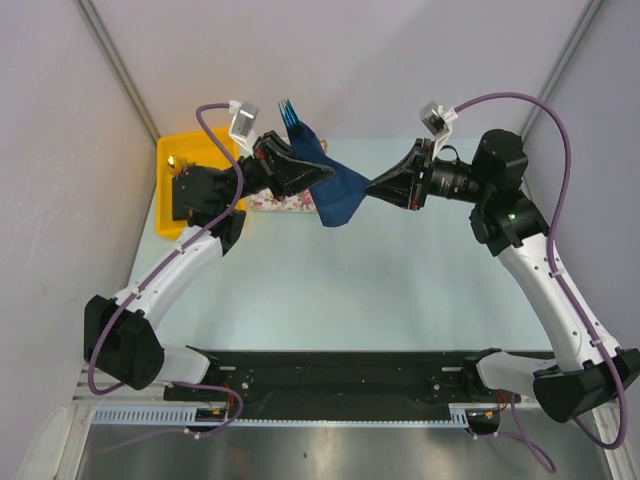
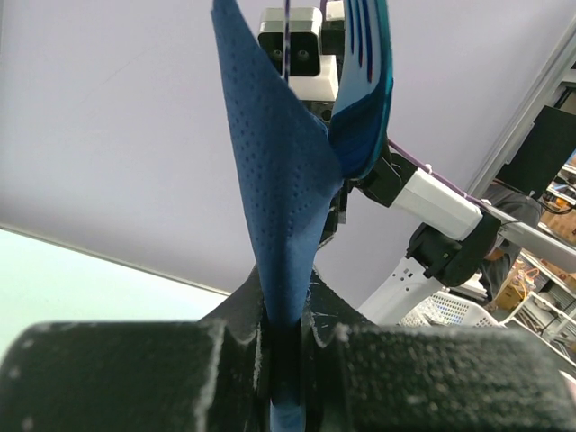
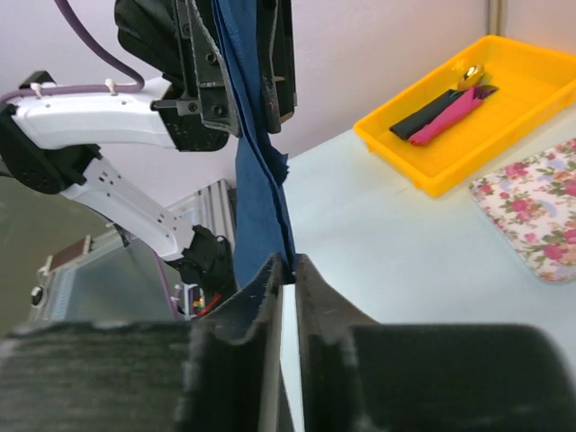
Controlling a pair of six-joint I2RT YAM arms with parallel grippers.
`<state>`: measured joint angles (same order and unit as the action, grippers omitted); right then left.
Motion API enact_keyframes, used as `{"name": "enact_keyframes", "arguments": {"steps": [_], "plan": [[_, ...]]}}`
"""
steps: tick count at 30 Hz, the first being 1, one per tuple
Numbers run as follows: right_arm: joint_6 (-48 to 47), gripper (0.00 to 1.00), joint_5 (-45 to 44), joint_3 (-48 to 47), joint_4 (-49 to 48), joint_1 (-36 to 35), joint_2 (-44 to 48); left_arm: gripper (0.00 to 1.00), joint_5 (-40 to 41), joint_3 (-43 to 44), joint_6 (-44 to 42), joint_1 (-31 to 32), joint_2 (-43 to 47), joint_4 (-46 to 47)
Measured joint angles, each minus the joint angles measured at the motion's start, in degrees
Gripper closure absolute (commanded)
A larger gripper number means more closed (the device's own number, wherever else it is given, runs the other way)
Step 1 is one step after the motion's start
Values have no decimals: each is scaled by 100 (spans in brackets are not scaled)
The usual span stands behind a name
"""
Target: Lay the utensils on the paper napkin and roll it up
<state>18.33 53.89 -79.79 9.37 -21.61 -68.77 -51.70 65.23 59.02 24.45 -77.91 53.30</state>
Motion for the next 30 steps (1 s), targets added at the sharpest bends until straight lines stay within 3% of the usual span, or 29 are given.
{"name": "enact_keyframes", "arguments": {"steps": [1, 12, 30], "plan": [[7, 100, 4, -9, 7, 15, 0, 100, -2, 0, 0, 0, 0, 7], [160, 100, -2, 98, -494, 31, -273, 100, -24, 0, 103, 24, -9, 133], [525, 100, -15, 393, -1956, -850, -1043, 100, -251, 0, 238, 142, -173, 149]]}}
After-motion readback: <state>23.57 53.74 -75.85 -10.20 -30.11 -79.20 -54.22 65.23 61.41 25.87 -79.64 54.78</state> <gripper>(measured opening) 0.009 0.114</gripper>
